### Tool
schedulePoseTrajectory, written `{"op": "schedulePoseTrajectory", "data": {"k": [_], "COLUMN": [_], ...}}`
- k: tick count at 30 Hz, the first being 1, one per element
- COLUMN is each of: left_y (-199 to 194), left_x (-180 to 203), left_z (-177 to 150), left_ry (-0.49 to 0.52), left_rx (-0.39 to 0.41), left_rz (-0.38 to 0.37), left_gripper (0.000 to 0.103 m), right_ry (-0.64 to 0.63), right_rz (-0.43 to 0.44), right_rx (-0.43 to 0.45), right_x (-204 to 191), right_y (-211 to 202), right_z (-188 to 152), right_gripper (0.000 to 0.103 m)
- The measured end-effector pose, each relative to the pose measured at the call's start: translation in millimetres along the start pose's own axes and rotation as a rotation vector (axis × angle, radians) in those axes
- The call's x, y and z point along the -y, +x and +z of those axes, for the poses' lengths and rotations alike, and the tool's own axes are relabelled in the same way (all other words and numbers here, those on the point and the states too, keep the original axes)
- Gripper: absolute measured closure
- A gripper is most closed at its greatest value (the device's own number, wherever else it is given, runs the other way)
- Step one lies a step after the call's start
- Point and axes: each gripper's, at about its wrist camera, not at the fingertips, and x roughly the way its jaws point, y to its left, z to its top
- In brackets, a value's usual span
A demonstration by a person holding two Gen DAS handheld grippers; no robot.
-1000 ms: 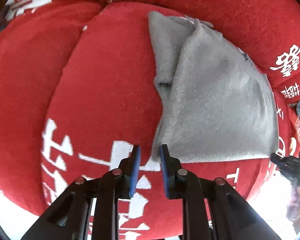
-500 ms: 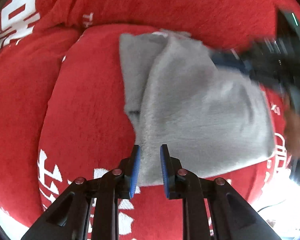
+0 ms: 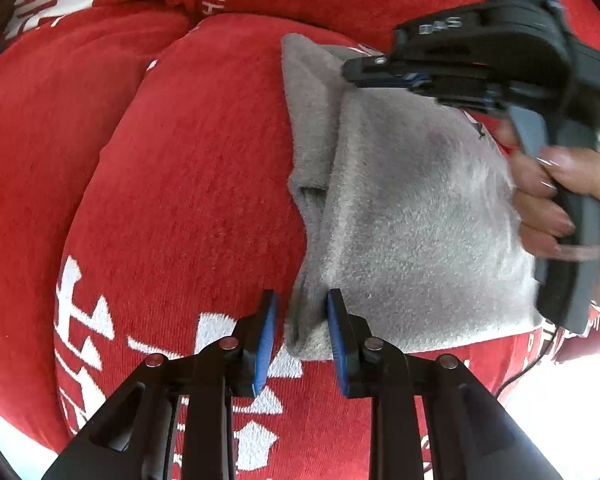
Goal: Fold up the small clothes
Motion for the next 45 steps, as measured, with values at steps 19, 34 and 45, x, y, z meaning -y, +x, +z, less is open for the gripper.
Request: {"op": "schedulePoseTrajectory", "data": {"k": [19, 34, 45], "left_y": [-16, -24, -28], "left_x": [-11, 2, 17], "left_z": [-20, -20, -19], "left_ry": [0.044, 0.040, 0.050], "left_rx": [-0.028, -0.057, -0.038], "left_rz": [0.070, 0.169, 0.204], "left_gripper": [0.055, 0.052, 0.016], "right_ry": [0.177, 0.413, 0.459], "right_rz": [0.094, 0.138, 0.142], "right_rx": [-0.170, -0.125, -0.100], "right_x": [-2, 41, 56], "right_y": [-33, -68, -83], "right_z": [-147, -196, -208], "right_gripper": [0.095, 0.065, 0.057]}}
